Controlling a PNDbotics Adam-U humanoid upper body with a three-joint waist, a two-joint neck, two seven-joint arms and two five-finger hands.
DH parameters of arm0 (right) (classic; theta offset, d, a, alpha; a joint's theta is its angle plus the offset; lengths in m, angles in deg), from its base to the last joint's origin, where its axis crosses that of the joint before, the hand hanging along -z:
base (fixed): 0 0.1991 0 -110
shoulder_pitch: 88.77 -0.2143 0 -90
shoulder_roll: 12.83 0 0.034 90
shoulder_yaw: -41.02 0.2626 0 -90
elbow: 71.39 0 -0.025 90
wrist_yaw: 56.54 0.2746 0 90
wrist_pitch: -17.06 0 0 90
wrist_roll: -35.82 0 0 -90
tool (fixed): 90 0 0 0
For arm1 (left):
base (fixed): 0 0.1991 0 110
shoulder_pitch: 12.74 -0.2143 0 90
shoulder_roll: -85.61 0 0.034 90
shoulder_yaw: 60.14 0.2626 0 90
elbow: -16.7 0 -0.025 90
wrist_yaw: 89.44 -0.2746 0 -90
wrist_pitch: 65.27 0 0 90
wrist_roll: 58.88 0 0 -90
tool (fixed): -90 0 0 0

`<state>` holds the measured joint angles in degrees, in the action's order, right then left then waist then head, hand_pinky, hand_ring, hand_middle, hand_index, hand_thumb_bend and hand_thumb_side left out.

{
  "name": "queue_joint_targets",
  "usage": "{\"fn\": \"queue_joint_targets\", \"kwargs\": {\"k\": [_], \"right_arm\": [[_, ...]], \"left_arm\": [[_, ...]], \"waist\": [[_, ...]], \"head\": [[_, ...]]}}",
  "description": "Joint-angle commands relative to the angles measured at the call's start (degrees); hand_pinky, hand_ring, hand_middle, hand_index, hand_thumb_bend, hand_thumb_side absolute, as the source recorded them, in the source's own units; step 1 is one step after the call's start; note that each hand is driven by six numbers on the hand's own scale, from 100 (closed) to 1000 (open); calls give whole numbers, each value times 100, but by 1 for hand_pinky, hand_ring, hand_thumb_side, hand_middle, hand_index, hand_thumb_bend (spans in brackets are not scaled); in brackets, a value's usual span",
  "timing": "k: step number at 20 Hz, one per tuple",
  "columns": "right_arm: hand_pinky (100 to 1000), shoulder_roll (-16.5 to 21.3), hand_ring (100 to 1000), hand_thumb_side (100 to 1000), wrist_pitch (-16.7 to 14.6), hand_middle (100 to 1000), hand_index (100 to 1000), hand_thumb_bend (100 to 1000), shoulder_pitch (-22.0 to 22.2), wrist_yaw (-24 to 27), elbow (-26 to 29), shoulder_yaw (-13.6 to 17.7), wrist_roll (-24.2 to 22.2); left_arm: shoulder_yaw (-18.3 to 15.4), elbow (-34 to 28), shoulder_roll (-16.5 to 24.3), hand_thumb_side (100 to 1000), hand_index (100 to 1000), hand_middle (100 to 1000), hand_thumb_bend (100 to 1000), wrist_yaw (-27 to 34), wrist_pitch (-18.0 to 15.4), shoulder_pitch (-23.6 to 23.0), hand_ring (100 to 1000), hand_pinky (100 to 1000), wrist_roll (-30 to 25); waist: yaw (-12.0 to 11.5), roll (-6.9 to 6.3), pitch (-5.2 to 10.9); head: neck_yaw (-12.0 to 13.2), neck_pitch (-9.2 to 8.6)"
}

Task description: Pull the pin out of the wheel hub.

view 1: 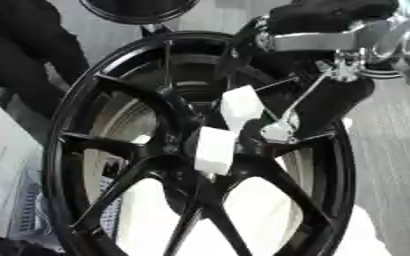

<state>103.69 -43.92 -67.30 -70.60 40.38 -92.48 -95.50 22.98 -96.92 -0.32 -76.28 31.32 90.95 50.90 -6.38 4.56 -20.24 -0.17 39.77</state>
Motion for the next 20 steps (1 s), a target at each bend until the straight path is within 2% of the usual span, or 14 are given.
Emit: {"fn": "queue_joint_targets", "kwargs": {"k": [1, 17, 20], "right_arm": [[879, 36, 846, 267, 512, 782, 854, 320, -36, 1, -101, 19, -448], [878, -43, 842, 144, 333, 769, 846, 322, 62, 16, -448, -75, -336], [874, -62, 831, 190, 351, 745, 831, 288, 69, 21, -471, -66, -314]], "left_arm": [[-8, -97, 52, 342, 794, 704, 561, 23, -10, 69, 733, 746, -16], [9, -97, 31, 342, 795, 705, 552, 37, -1, 100, 734, 747, -37], [9, -97, 29, 345, 795, 706, 552, 40, -1, 102, 735, 747, -35]], "waist": [[-16, -29, 88], [-27, -53, 57], [-32, -55, 55]], "head": [[2, -28], [-13, -84], [-19, -102]]}}
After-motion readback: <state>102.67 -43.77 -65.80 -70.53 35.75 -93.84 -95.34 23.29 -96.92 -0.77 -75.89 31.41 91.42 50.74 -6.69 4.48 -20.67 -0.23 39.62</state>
